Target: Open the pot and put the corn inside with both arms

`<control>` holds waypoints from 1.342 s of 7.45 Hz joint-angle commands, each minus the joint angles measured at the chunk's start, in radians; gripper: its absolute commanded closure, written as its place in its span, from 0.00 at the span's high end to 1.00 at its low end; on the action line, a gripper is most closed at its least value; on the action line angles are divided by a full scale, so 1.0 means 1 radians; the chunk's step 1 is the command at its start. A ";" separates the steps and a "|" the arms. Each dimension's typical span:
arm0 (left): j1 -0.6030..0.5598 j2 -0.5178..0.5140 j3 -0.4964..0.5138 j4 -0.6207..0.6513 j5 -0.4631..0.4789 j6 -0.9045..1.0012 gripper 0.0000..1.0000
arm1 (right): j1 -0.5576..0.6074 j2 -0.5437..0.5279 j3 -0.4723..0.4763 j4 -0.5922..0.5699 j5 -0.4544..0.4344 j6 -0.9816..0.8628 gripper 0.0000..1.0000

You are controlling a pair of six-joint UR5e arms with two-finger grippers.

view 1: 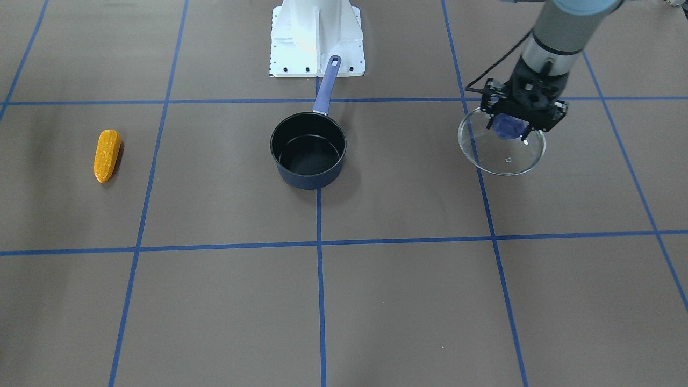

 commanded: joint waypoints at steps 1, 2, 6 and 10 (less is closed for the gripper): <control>-0.063 0.219 0.080 -0.278 -0.099 0.167 0.00 | -0.001 0.000 -0.003 0.000 -0.001 0.000 1.00; -0.063 0.267 0.157 -0.415 -0.101 0.172 0.00 | -0.001 -0.001 -0.003 0.000 -0.001 0.000 1.00; -0.060 0.303 0.369 -0.700 -0.092 0.166 0.02 | -0.001 -0.004 -0.002 0.005 0.000 0.000 1.00; -0.054 0.288 0.401 -0.706 -0.089 0.167 0.64 | -0.004 -0.005 -0.005 0.005 -0.001 0.000 1.00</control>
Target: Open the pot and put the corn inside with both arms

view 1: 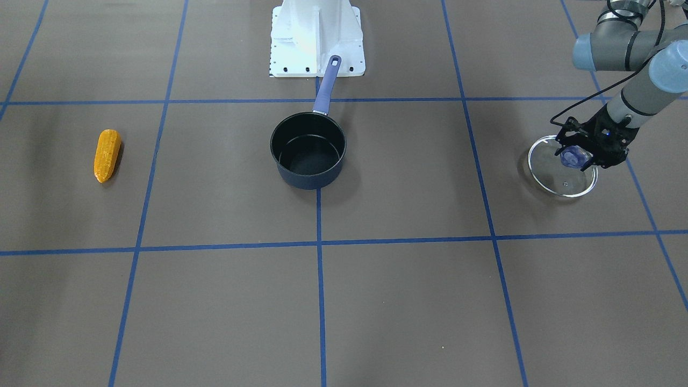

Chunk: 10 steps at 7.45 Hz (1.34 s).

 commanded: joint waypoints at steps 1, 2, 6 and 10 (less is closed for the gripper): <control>0.001 -0.004 0.017 -0.025 0.001 -0.001 0.97 | -0.001 0.000 -0.001 0.000 0.001 0.000 1.00; -0.002 0.001 0.011 -0.044 0.001 -0.006 0.98 | -0.001 0.000 -0.001 0.000 0.001 0.000 1.00; -0.266 -0.088 -0.004 0.171 -0.038 0.005 0.99 | -0.003 0.000 -0.001 -0.002 0.001 0.002 1.00; -0.598 -0.032 0.161 0.200 -0.193 0.006 0.98 | -0.045 0.009 0.046 0.002 0.006 0.111 1.00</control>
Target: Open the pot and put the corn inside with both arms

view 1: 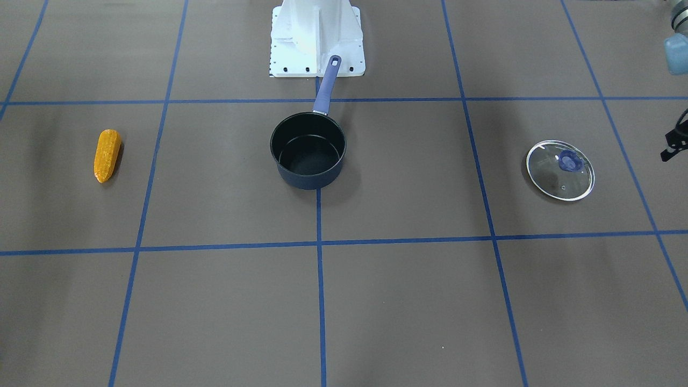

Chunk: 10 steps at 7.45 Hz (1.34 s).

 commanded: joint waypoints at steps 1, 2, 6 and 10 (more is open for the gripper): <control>-0.151 0.045 0.036 0.000 -0.033 0.001 0.98 | -0.060 -0.003 0.085 0.001 -0.004 0.151 1.00; -0.147 0.056 0.042 0.009 -0.030 -0.002 0.99 | -0.114 -0.013 0.127 0.010 -0.013 0.246 1.00; -0.145 0.070 0.038 0.004 -0.032 -0.004 0.99 | -0.529 -0.212 0.180 0.322 -0.411 0.664 1.00; -0.145 0.099 0.035 -0.005 -0.033 -0.006 0.99 | -0.742 -0.291 0.115 0.453 -0.631 0.730 1.00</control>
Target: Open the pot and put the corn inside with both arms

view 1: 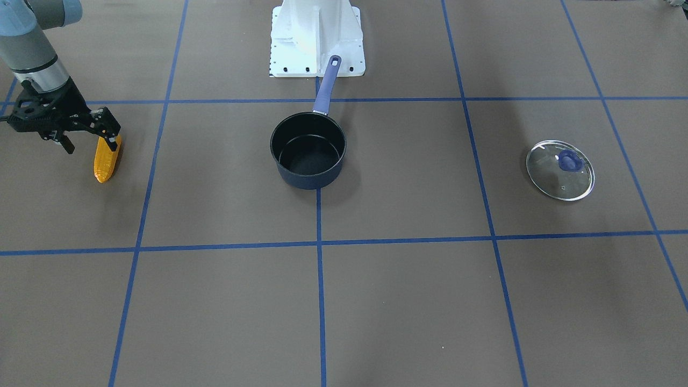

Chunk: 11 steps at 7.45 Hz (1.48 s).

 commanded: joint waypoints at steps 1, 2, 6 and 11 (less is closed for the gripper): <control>0.000 0.018 -0.005 -0.003 0.000 0.000 0.99 | -0.080 -0.022 -0.080 0.085 -0.105 0.022 1.00; 0.000 0.018 -0.005 -0.003 0.000 0.000 0.99 | -0.102 -0.022 -0.111 0.127 -0.134 0.037 0.98; 0.000 0.018 -0.004 -0.003 0.000 -0.002 0.99 | -0.114 -0.008 -0.099 0.127 -0.128 0.062 0.00; 0.000 0.022 -0.008 0.002 0.001 0.003 0.99 | 0.068 0.205 -0.016 -0.083 0.031 0.056 0.00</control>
